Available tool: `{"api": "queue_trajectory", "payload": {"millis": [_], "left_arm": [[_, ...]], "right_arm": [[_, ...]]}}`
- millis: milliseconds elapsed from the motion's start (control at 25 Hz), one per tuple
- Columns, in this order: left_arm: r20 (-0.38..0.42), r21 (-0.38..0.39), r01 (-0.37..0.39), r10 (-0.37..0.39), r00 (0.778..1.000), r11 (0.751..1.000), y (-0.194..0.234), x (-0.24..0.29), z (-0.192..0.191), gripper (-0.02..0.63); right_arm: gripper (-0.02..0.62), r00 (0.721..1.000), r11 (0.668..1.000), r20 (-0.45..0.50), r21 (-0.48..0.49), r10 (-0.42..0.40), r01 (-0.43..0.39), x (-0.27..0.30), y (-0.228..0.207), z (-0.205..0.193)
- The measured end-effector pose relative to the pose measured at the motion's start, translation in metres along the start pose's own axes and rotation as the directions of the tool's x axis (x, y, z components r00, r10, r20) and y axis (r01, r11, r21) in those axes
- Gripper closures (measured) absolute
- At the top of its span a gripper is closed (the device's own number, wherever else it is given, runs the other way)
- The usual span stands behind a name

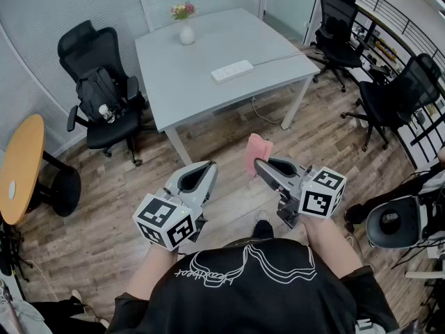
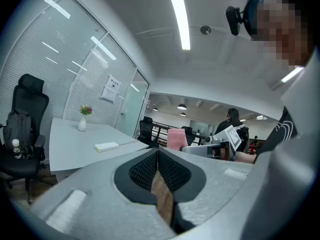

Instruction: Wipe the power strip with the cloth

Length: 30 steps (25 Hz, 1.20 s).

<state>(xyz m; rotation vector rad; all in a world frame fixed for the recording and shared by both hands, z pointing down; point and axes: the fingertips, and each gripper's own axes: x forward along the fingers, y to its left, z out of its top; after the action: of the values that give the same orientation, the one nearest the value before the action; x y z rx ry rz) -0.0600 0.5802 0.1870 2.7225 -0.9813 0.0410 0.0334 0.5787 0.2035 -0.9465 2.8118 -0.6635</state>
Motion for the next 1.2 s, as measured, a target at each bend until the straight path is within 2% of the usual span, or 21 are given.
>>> {"api": "queue_trajectory", "payload": {"millis": [240,440,640,880,1200], "left_arm": [[0.001,0.016,-0.005,0.005,1.0,1.0,-0.001,-0.003,0.003,0.591],[-0.013,0.078,-0.034,0.035,0.999,0.996,0.004,-0.004,0.002,0.592],[0.002,0.053,-0.017,0.017,1.0,0.998,0.012,0.004,0.006,0.591],[0.007,0.092,-0.057,0.056,0.998,0.994,0.025,0.013,-0.013,0.591],[-0.037,0.043,-0.096,0.098,0.995,0.994,0.094,0.088,0.007,0.591]], "right_arm": [[0.566,1.0,1.0,0.006,-0.024,0.003,-0.003,0.0,0.005,0.003],[0.565,0.999,0.995,-0.025,-0.099,-0.022,0.019,0.0,0.007,0.005],[0.565,0.997,0.987,-0.04,-0.149,-0.06,0.054,0.002,-0.009,0.009],[0.565,0.996,0.98,-0.045,-0.187,-0.077,0.068,0.006,-0.037,-0.007],[0.563,0.996,0.988,-0.078,-0.15,-0.045,0.033,0.059,-0.121,0.035]]}}
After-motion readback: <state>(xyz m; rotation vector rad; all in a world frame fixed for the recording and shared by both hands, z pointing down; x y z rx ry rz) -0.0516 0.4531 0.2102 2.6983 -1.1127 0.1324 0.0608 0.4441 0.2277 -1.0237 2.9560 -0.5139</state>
